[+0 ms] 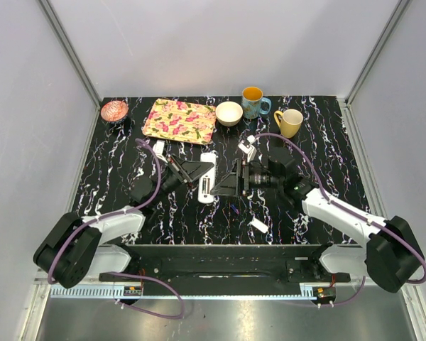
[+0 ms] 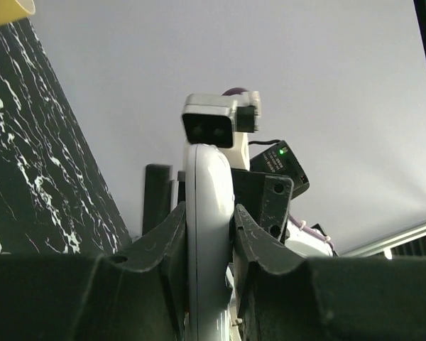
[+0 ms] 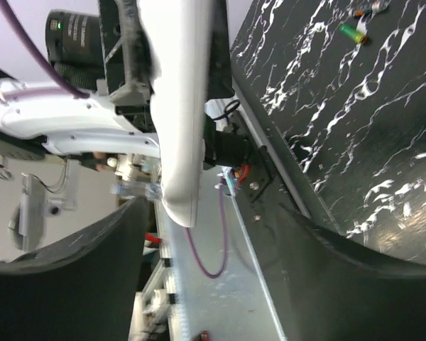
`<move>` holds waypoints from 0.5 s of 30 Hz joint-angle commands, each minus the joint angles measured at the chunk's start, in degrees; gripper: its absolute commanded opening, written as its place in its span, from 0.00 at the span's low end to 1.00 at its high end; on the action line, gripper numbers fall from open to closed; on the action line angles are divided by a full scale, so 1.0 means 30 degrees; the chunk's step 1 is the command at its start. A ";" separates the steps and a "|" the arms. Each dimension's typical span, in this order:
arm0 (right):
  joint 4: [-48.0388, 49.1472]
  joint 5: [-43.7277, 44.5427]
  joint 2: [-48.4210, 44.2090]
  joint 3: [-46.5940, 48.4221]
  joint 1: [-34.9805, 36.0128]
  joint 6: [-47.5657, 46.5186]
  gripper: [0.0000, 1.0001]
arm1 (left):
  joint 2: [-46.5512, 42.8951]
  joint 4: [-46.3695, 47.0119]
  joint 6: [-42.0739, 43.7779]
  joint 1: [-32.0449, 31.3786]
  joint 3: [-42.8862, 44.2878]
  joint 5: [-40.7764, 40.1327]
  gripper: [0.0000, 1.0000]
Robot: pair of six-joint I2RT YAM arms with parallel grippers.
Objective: Load the batteries into the remote control
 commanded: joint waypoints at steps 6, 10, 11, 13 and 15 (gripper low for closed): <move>0.2553 -0.0090 -0.0027 -0.0228 -0.0208 0.1319 0.69 | -0.0850 -0.0591 0.1219 0.0196 0.0215 -0.0939 0.00; 0.2877 -0.0205 0.0353 -0.0025 -0.0208 0.1732 0.24 | -0.0704 -0.0386 0.1015 0.0196 0.0214 -0.0970 0.00; 0.3023 -0.0264 0.0557 0.0005 -0.0208 0.1761 0.21 | -0.0587 -0.0328 0.0985 0.0196 0.0273 -0.0969 0.00; 0.3025 -0.0323 0.0822 0.0181 -0.0179 0.1791 0.21 | -0.0499 -0.0007 0.0781 0.0167 0.0361 -0.0881 0.00; 0.3228 -0.0324 0.1144 0.0240 -0.0208 0.1936 0.25 | -0.0440 0.0054 0.0750 0.0167 0.0449 -0.0881 0.00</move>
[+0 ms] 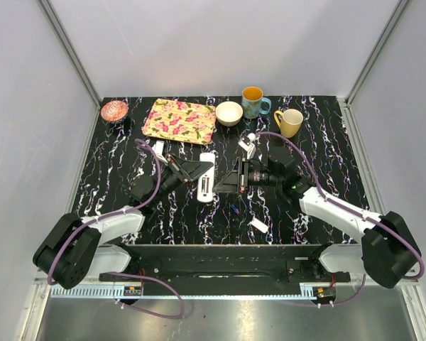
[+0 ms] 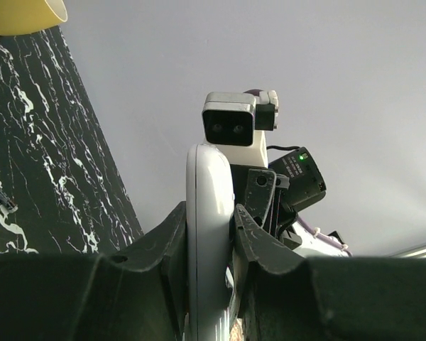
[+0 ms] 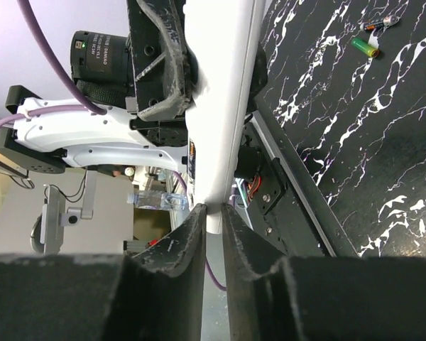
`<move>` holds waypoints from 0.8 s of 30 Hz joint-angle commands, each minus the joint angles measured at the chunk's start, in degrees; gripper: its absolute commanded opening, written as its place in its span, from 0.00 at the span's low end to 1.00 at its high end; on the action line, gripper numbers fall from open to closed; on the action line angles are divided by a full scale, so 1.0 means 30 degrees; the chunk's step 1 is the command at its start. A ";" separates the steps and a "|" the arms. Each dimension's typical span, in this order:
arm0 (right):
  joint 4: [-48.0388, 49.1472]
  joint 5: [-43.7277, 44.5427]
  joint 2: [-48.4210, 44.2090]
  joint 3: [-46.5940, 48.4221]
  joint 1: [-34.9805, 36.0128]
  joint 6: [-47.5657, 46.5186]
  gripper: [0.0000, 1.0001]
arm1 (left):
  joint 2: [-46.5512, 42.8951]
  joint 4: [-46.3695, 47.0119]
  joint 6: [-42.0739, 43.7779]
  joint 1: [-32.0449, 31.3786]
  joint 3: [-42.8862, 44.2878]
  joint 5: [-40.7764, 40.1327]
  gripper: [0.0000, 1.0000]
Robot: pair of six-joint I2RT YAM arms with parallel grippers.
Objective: Load the batteries into the remote control
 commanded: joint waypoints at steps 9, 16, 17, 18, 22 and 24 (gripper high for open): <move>0.2397 -0.0096 0.1170 0.0488 -0.0048 0.1066 0.69 | 0.0260 0.1298 -0.0028 -0.0008 0.0508 -0.0196 0.00; 0.3594 -0.0651 0.2106 0.0693 -0.0048 0.1563 0.45 | 0.0436 0.1621 -0.0234 -0.0067 0.0654 -0.0137 0.00; 0.3772 -0.0740 0.2166 0.0722 -0.0048 0.1796 0.45 | 0.0436 0.1650 -0.0234 -0.0096 0.0683 -0.0166 0.00; 0.3919 -0.0799 0.2312 0.0809 -0.0048 0.1886 0.47 | 0.0523 0.1650 -0.0263 -0.0154 0.0684 -0.0138 0.00; 0.4680 -0.1208 0.2839 0.0898 -0.0048 0.2238 0.46 | 0.0757 0.1884 -0.0351 -0.0185 0.0742 -0.0167 0.00; 0.4829 -0.1355 0.3015 0.0927 -0.0048 0.2355 0.34 | 0.0846 0.2001 -0.0351 -0.0213 0.0742 -0.0166 0.00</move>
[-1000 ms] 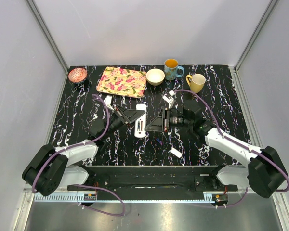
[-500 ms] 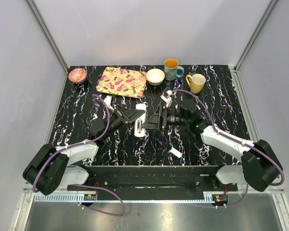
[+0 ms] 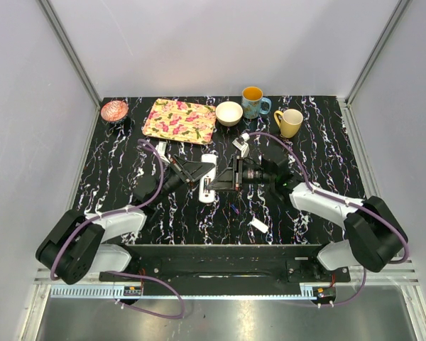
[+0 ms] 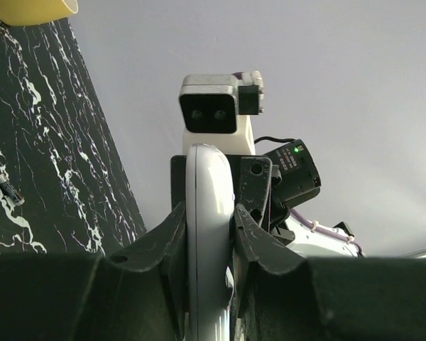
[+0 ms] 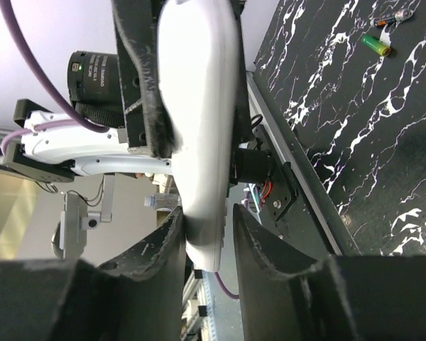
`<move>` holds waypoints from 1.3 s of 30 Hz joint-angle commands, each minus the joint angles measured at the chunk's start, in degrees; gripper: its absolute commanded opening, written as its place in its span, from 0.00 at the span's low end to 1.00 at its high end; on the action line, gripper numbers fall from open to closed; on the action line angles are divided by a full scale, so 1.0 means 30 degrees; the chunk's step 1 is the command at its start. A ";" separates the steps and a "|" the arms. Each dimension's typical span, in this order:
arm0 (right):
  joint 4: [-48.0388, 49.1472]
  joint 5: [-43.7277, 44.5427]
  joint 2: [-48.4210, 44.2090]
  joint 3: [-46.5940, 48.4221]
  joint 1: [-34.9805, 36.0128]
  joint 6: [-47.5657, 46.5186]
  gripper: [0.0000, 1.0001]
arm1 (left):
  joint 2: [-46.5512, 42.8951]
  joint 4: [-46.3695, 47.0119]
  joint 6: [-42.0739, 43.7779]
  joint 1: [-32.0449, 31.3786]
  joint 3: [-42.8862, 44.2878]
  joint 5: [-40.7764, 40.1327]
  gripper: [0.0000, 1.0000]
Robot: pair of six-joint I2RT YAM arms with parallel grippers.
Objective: Load the batteries into the remote control
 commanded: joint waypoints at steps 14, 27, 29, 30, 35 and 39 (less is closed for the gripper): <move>-0.1092 -0.2428 -0.0558 0.1154 -0.0004 -0.1206 0.00 | 0.1252 0.3194 -0.0600 0.0049 0.0830 0.2159 0.21; -0.4636 -0.3864 -0.1348 0.2004 -0.0033 -0.3317 0.00 | 0.2835 0.6302 -0.2447 0.0752 0.1416 0.5969 0.29; -0.4989 -0.3923 -0.1466 0.2092 -0.0062 -0.3580 0.00 | 0.2689 0.6214 -0.2388 0.0840 0.1591 0.6378 0.30; -0.5223 -0.3981 -0.1641 0.2092 -0.0062 -0.3640 0.00 | 0.2630 0.6185 -0.2330 0.0870 0.1621 0.6497 0.31; -0.5752 -0.4128 -0.1994 0.2180 -0.0062 -0.4049 0.00 | 0.2337 0.5833 -0.2241 0.1250 0.1358 0.6878 0.34; -0.6484 -0.4477 -0.1994 0.2385 -0.0062 -0.4402 0.00 | 0.2220 0.5716 -0.2241 0.1280 0.1445 0.7347 0.36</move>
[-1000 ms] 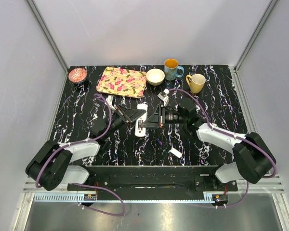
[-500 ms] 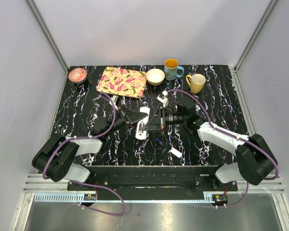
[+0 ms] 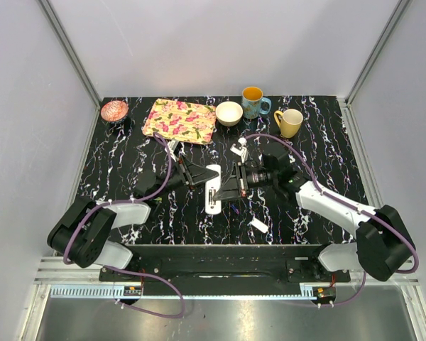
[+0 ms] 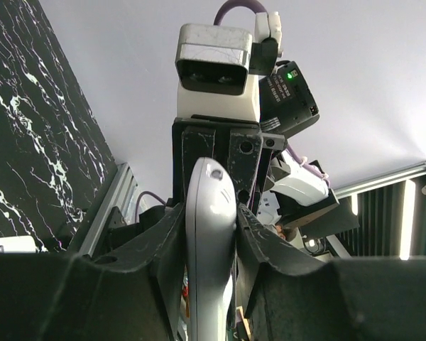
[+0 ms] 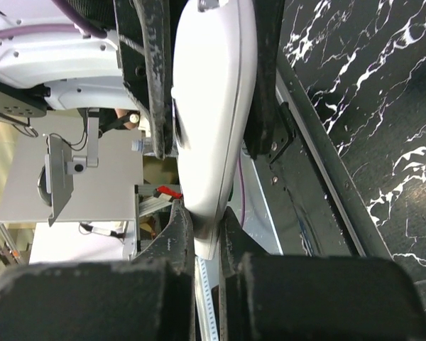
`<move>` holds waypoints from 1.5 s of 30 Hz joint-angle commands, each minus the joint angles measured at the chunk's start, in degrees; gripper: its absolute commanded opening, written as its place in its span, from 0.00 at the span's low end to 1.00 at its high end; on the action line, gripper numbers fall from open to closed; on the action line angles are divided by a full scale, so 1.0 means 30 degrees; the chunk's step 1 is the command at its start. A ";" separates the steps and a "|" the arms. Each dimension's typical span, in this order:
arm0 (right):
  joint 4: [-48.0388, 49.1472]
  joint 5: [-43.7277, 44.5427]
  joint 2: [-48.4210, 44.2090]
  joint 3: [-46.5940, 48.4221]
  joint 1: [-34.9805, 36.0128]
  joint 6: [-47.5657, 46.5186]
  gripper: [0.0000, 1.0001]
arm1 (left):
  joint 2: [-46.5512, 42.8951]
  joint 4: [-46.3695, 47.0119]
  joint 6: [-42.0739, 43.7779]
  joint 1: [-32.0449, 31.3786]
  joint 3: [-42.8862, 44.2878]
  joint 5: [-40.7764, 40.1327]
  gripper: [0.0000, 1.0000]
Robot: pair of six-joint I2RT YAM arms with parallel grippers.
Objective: Load the batteries into the remote control
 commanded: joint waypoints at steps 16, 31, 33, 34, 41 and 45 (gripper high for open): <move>-0.1537 -0.2561 -0.0442 0.1798 0.0193 -0.1813 0.00 | -0.1054 0.2120 0.0448 0.0158 0.1208 0.3609 0.38; -0.2004 -0.3001 0.0525 0.2354 0.0193 -0.2135 0.00 | -0.1142 0.1535 0.0858 -0.0252 0.1735 0.4782 0.31; -0.2093 -0.2942 0.0613 0.2355 0.0193 -0.2194 0.00 | -0.0938 0.1738 0.0800 -0.0281 0.1707 0.4695 0.13; -0.2093 -0.2914 0.0614 0.2326 0.0193 -0.2194 0.00 | -0.0879 0.1884 0.0742 -0.0310 0.1706 0.4665 0.07; -0.3585 -0.2271 0.0701 0.2706 0.0192 -0.2868 0.26 | -0.1024 0.1478 0.1089 -0.0311 0.1385 0.3993 0.00; -0.4991 -0.1509 0.0088 0.3116 0.0193 -0.3364 0.78 | -0.2486 -0.2436 0.3344 -0.0223 0.0916 0.2500 0.00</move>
